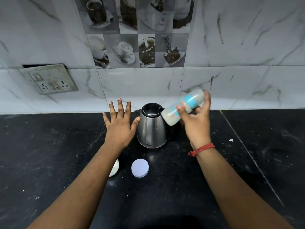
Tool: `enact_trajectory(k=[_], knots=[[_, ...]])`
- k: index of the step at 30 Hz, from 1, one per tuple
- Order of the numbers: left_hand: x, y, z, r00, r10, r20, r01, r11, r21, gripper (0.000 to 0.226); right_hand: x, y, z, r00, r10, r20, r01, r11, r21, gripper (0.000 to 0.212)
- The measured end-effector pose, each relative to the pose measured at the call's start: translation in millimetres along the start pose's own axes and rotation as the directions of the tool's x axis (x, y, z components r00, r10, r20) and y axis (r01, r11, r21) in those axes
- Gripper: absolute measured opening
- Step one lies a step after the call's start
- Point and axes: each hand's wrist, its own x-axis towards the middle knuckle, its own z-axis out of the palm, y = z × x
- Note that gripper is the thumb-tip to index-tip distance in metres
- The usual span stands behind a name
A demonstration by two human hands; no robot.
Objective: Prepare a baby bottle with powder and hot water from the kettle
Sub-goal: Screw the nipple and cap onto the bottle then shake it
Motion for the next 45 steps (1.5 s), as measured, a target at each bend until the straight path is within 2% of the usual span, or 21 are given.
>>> enact_trajectory(k=[2, 5, 6, 9, 10, 14, 15, 19, 20, 23, 24, 28, 29, 33, 34, 37, 38, 39, 42, 43, 45], knots=[[-0.7, -0.5, -1.3, 1.0, 0.001, -0.001, -0.001, 1.0, 0.003, 0.079, -3.3, 4.9, 3.7, 0.999, -0.033, 0.011, 0.034, 0.997, -0.066, 0.096], [-0.7, -0.9, -4.0, 1.0, -0.001, 0.008, 0.001, 1.0, 0.008, 0.081, -10.2, 10.7, 3.2, 0.954, 0.064, 0.293, -0.016, 0.986, -0.163, 0.099], [-0.5, -1.1, -4.7, 1.0, -0.004, 0.011, 0.004, 1.0, 0.009, 0.082, -8.0, 7.5, 1.6, 0.96, 0.058, 0.274, -0.021, 0.991, -0.134, 0.097], [-1.8, -0.6, -5.0, 1.0, -0.004, 0.01, 0.004, 1.0, 0.0, 0.081, -3.2, -1.0, 0.1, 0.999, -0.012, -0.038, 0.011, 0.999, -0.039, 0.092], [-2.5, -0.8, -4.6, 1.0, -0.002, 0.007, 0.002, 1.0, 0.0, 0.081, -6.0, 0.2, 2.0, 0.997, -0.031, -0.075, 0.028, 0.999, -0.044, 0.092], [-3.8, -0.9, -3.3, 1.0, -0.004, 0.01, 0.003, 1.0, 0.005, 0.078, -20.2, 17.5, 6.5, 0.965, 0.047, 0.258, 0.014, 0.973, -0.229, 0.098], [-3.6, -0.6, -3.9, 1.0, -0.005, 0.011, 0.005, 1.0, 0.002, 0.078, -16.7, 14.8, 5.1, 0.965, 0.044, 0.26, 0.01, 0.979, -0.205, 0.096], [-5.2, 0.2, -3.3, 1.0, -0.017, 0.021, 0.017, 1.0, -0.012, 0.079, -0.6, 1.5, 3.9, 0.997, -0.068, -0.045, 0.065, 0.996, -0.055, 0.092], [-5.8, 0.2, -3.2, 1.0, -0.017, 0.017, 0.017, 1.0, -0.016, 0.079, -3.3, 2.7, 6.6, 0.996, -0.082, -0.022, 0.08, 0.994, -0.072, 0.093], [-4.5, 1.3, -3.8, 1.0, -0.012, 0.01, 0.012, 1.0, -0.015, 0.079, -10.6, 14.0, 8.2, 0.948, 0.023, 0.318, 0.063, 0.964, -0.258, 0.096], [-3.7, 1.8, -5.1, 1.0, -0.013, 0.008, 0.013, 1.0, -0.016, 0.079, -8.7, 11.6, 5.6, 0.933, 0.052, 0.357, 0.049, 0.962, -0.269, 0.098], [-3.2, 0.7, -8.4, 1.0, -0.026, 0.007, 0.026, 0.999, -0.02, 0.082, 9.1, -6.1, -6.3, 0.998, -0.048, -0.033, 0.044, 0.994, -0.104, 0.089], [-3.6, 0.1, -8.3, 1.0, -0.028, 0.006, 0.028, 0.999, -0.018, 0.082, 7.3, -7.3, -6.0, 0.997, -0.058, -0.057, 0.052, 0.993, -0.101, 0.089], [-2.9, -1.7, -7.5, 1.0, -0.025, 0.002, 0.025, 1.0, -0.013, 0.082, -2.9, 2.9, -5.9, 0.941, 0.099, 0.324, 0.017, 0.942, -0.336, 0.095], [-2.1, -1.5, -7.3, 1.0, -0.026, 0.002, 0.026, 1.0, -0.011, 0.081, -0.1, 0.5, -8.2, 0.944, 0.105, 0.313, -0.004, 0.952, -0.305, 0.093], [-1.7, 1.3, -5.9, 1.0, -0.024, 0.008, 0.024, 1.0, -0.01, 0.08, 6.0, -9.4, -9.3, 1.0, 0.017, 0.022, -0.017, 0.999, -0.038, 0.087], [-2.0, 2.1, -5.5, 1.0, -0.02, 0.008, 0.02, 1.0, -0.008, 0.079, 3.7, -8.8, -6.4, 1.0, -0.015, -0.023, 0.014, 0.999, -0.053, 0.088], [-2.0, 2.5, -5.8, 1.0, -0.017, 0.006, 0.017, 1.0, -0.006, 0.079, 0.0, -6.2, -1.8, 0.999, -0.038, 0.013, 0.039, 0.993, -0.113, 0.091], [-1.2, 3.2, -7.8, 1.0, -0.016, 0.006, 0.016, 1.0, -0.014, 0.079, -7.7, 3.1, 4.5, 0.943, 0.038, 0.329, 0.059, 0.958, -0.279, 0.094], [-0.7, 3.5, -8.7, 1.0, -0.019, 0.005, 0.019, 1.0, -0.018, 0.078, -4.7, -0.7, 3.9, 0.943, 0.03, 0.332, 0.055, 0.969, -0.243, 0.093], [-1.1, 5.3, -9.9, 1.0, -0.022, 0.003, 0.022, 0.999, -0.025, 0.077, 6.9, -11.3, -0.1, 0.989, -0.022, 0.144, 0.036, 0.995, -0.098, 0.091]])
